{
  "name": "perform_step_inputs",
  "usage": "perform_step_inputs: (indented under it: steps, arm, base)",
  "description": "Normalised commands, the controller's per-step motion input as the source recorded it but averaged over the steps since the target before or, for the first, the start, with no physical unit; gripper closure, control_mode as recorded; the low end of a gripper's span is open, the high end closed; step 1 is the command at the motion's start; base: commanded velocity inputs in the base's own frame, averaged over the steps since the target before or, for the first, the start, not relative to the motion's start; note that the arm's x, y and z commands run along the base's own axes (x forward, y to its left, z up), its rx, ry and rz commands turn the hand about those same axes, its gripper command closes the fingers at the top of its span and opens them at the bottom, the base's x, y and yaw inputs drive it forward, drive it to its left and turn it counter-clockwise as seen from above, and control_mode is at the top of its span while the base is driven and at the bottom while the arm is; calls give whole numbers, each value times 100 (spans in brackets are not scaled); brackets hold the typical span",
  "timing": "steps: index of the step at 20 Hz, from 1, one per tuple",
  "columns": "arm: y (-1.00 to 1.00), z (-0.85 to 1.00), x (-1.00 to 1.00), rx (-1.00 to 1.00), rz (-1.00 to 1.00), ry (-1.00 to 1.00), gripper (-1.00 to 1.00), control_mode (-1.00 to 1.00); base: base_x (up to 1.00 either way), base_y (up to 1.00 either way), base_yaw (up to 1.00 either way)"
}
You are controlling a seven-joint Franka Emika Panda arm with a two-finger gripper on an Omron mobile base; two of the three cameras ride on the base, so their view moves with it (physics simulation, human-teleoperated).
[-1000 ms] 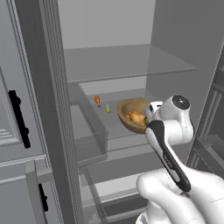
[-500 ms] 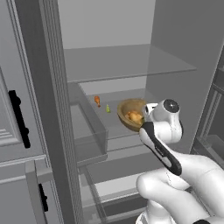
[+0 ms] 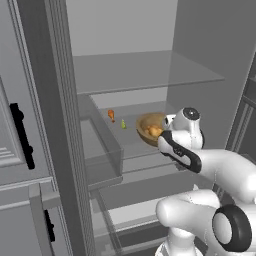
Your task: Pick the chicken drumstick and lime from their plates and place them in the bowl. Then put the bowl in the fridge.
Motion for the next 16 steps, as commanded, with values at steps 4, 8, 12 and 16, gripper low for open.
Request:
perform_step_inputs:
  steps: [4, 8, 12, 16]
  arm:
    - [0, -36, 56, 0, 0, 0, 100, -100]
    - [0, -40, 45, -1, 0, 0, 100, -100]
    - [0, -28, 19, 0, 0, -7, 100, -100]
    - [1, -30, 0, 0, 0, -13, -100, -100]
  base:
    - [0, 0, 0]
    - [0, 0, 0]
    - [0, 0, 0]
    - [0, 0, 0]
